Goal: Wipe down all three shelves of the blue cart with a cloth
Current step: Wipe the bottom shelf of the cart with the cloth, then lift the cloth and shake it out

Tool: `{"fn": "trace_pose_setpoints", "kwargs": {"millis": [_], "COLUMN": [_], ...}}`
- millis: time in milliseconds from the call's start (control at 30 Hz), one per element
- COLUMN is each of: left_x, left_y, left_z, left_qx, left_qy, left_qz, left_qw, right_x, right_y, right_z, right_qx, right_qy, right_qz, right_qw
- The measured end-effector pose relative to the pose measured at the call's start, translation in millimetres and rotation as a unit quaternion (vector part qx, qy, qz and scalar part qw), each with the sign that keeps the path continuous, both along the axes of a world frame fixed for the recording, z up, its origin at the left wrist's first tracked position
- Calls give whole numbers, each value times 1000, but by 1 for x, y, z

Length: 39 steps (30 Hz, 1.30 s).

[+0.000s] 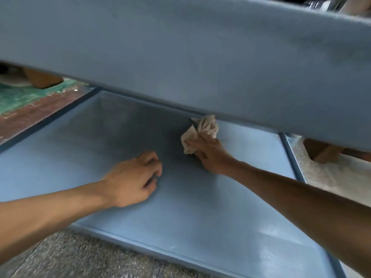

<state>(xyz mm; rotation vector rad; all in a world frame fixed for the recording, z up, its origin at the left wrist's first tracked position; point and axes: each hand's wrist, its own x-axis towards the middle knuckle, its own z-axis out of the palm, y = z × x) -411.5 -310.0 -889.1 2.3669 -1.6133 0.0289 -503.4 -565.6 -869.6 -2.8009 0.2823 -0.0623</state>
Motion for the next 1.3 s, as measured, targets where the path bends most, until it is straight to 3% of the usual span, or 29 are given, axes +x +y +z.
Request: {"fn": "trace_pose_setpoints", "kwargs": {"millis": [133, 267, 333, 500, 633, 733, 833, 867, 933, 1067, 1200, 1300], "left_x": [-18, -43, -63, -107, -106, -110, -114, -115, -118, -121, -122, -119], "left_y": [16, 47, 66, 115, 156, 179, 200, 210, 228, 270, 323, 350], "left_z": [-5, -7, -3, 48, 145, 219, 301, 333, 398, 519, 642, 691], "left_qx": [33, 19, -11, -19, -16, 3, -38, -55, -73, -63, -67, -59], "left_qy": [28, 113, 169, 300, 374, 394, 431, 434, 435, 406, 375, 355], "left_qz": [7, 38, 55, 94, 121, 169, 246, 257, 265, 282, 344, 365], "left_qw": [999, 993, 984, 949, 919, 904, 867, 862, 858, 867, 858, 859], "right_x": [-27, -67, -81, -110, -119, -112, -103, -101, -98, -87, -81, -70], "right_y": [79, 126, 145, 191, 214, 237, 262, 273, 300, 345, 361, 360], "right_z": [-15, -10, 2, 63, 142, 212, 288, 320, 384, 489, 595, 636], "right_qx": [56, 235, 284, 305, 331, 457, 576, 591, 578, 492, 443, 388], "right_qy": [-46, -45, 5, 98, 134, 207, 255, 264, 265, 227, 252, 240], "right_qz": [239, 172, 127, 90, 73, 28, -49, -42, 10, 83, 126, 159], "right_qw": [968, 956, 950, 943, 931, 864, 775, 761, 772, 836, 851, 876]}}
